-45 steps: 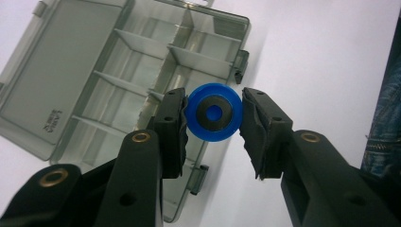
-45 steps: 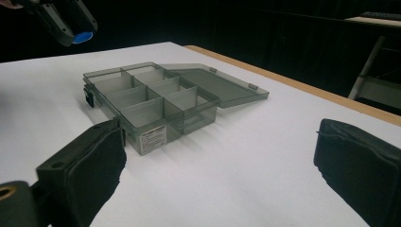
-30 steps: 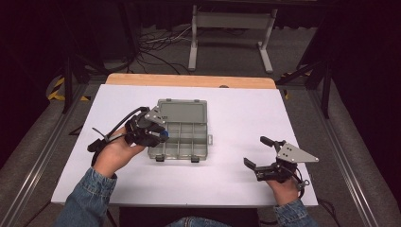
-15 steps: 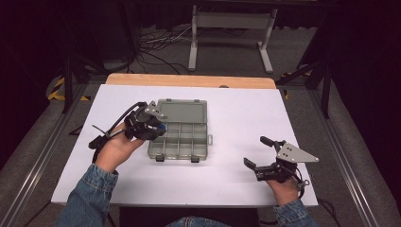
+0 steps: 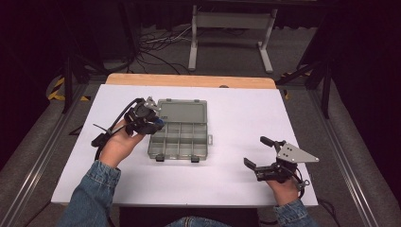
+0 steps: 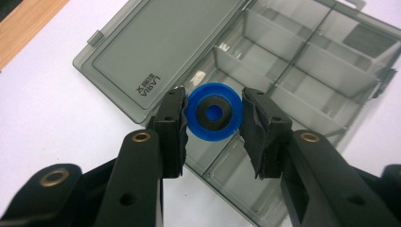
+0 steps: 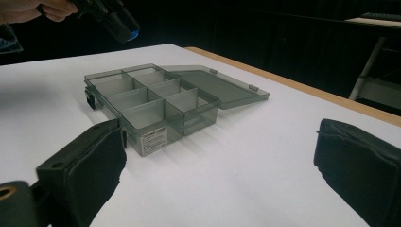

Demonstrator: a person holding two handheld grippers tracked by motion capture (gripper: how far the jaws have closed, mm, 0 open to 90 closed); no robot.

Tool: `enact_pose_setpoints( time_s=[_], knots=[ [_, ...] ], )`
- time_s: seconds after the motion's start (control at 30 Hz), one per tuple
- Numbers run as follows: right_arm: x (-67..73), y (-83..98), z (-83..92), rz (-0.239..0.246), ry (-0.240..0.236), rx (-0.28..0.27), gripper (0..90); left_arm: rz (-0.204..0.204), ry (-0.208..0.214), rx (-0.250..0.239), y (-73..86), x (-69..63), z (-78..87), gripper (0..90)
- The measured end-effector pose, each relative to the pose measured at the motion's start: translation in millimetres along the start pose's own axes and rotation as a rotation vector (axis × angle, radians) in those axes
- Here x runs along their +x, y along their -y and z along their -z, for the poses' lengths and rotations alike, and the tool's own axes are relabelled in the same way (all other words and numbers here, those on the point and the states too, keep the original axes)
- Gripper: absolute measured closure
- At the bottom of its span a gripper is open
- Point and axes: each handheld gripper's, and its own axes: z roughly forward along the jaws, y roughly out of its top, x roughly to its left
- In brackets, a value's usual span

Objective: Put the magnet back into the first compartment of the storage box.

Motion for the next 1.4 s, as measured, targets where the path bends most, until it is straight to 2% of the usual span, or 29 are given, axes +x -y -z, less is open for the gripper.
enact_pose_setpoints(
  time_s=[0.13,0.17,0.37,0.57,0.67,0.93,1.4],
  knots=[
    [-0.4,0.0,0.5,0.000,0.000,0.001,3.5,0.018,-0.007,-0.005,1.9,4.0,-5.0,62.4],
    [-0.2,-0.1,0.5,0.001,-0.001,0.001,3.5,0.037,-0.005,-0.009,2.7,5.6,-7.1,62.4],
    [-0.4,-0.3,1.4,-0.001,0.001,-0.001,3.5,0.048,-0.004,0.006,5.0,7.9,-16.9,62.4],
    [-0.3,-0.3,1.3,-0.001,-0.001,-0.002,3.5,0.045,0.008,0.027,6.2,10.2,-24.3,62.4],
    [-0.2,-0.4,1.4,-0.001,0.000,-0.001,3.5,0.043,0.001,0.035,7.0,9.9,-27.7,62.3],
    [0.0,-0.5,1.6,-0.004,-0.001,-0.001,3.5,0.071,0.014,0.049,11.0,13.6,-35.6,62.2],
    [-0.1,-0.5,1.8,-0.002,-0.004,-0.002,3.5,0.067,0.035,0.094,14.7,16.3,-48.0,62.0]
  ],
)
